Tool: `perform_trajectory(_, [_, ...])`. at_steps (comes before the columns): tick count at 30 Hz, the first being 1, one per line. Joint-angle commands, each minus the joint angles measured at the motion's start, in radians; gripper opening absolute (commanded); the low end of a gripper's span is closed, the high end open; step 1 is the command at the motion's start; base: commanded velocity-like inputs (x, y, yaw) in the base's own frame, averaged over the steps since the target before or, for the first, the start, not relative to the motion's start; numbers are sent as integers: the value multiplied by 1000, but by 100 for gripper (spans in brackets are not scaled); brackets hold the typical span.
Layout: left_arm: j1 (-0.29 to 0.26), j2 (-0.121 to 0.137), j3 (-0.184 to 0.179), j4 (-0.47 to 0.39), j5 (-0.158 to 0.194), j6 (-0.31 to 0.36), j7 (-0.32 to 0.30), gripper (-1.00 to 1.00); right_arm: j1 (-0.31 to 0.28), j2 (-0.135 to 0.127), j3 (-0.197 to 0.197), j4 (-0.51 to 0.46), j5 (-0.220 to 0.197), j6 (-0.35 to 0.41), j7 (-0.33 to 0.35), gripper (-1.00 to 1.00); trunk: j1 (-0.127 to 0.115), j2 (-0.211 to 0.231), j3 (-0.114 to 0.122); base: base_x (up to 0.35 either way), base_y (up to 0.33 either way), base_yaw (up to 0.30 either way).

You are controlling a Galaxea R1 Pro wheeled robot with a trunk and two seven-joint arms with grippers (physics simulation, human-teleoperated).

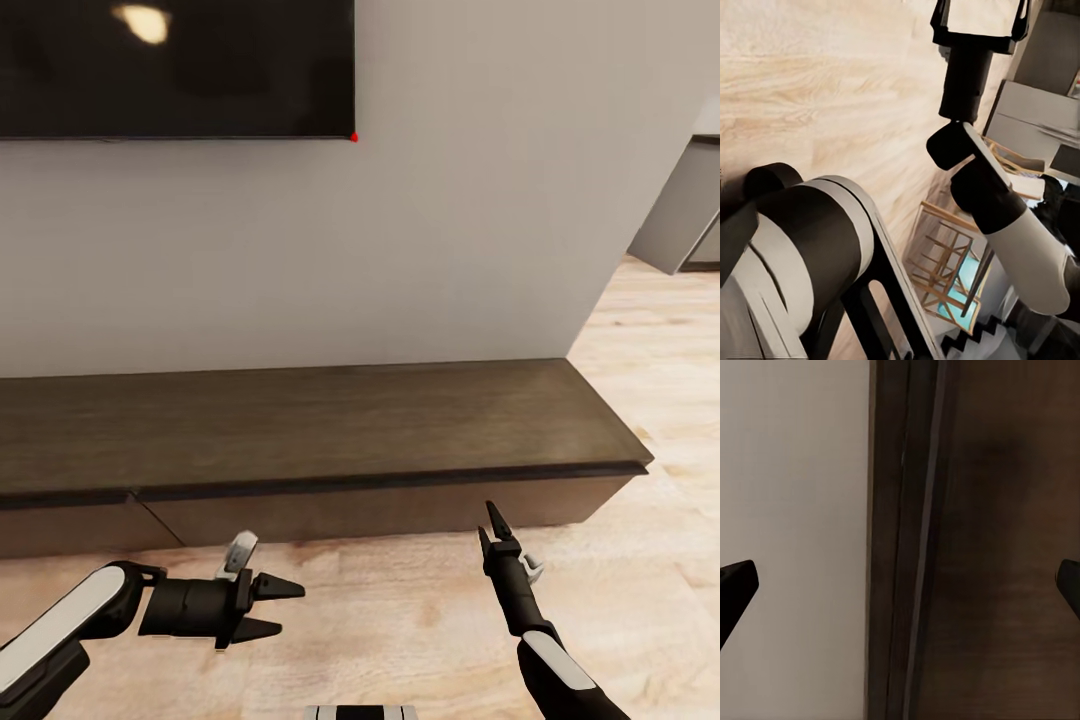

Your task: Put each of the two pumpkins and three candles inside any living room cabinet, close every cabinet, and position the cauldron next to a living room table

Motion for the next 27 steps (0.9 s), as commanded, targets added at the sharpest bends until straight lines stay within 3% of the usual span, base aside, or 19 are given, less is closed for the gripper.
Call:
perform_trajectory(1, [-1, 4, -2, 0, 12, 0, 9, 100, -1, -1, 8, 0, -9, -5, 3, 100, 0, 0, -1, 125, 0, 0])
perform_trajectory(7, [-1, 18, -2, -1, 14, 0, 9, 100, -1, -1, 8, 0, -9, -5, 3, 100, 0, 0, -1, 70, 0, 0])
perform_trajectory(24, [-1, 21, 0, -10, 14, 0, 9, 100, -1, -1, 8, 2, -9, -4, 3, 100, 0, 0, -1, 104, 0, 0])
perform_trajectory(27, [-1, 21, 1, -15, 15, 0, 9, 100, -1, -1, 13, 2, -9, -4, 3, 100, 12, -21, -10, 3, 0, 0])
